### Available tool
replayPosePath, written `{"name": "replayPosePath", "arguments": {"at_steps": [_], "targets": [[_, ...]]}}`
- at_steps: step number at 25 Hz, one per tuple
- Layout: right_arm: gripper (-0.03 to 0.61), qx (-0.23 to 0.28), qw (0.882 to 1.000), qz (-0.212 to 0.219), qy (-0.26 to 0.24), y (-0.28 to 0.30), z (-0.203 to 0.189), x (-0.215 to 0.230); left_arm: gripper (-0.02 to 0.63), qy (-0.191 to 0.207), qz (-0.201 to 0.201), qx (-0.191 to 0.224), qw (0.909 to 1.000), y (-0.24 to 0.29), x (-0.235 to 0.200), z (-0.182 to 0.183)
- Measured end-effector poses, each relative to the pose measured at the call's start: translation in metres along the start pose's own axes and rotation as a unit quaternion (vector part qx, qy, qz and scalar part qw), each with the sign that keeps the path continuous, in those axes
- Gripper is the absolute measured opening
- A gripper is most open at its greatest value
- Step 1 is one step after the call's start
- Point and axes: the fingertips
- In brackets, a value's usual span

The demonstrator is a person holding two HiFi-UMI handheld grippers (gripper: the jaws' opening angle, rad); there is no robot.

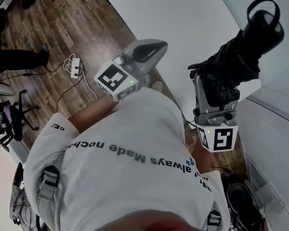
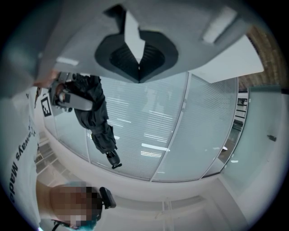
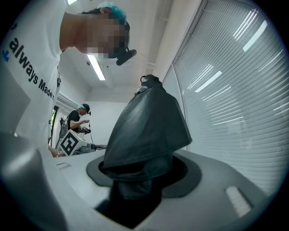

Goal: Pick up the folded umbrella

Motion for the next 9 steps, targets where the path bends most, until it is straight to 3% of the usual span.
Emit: {"name": "replayPosePath", "arguments": {"at_steps": [9], "targets": [[0.242, 0.003, 1.000, -0.001, 0.002, -0.0085, 0.0040, -0.0033, 0.000, 0.001, 0.000, 0.002, 1.0000, -0.0020, 0.0085, 0.0021]]}}
Point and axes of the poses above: the fingertips, and each gripper's own axes: y forward along the fingers, x to its right, z out of its top, and after that the axes turned 1 degree about z, right-handed
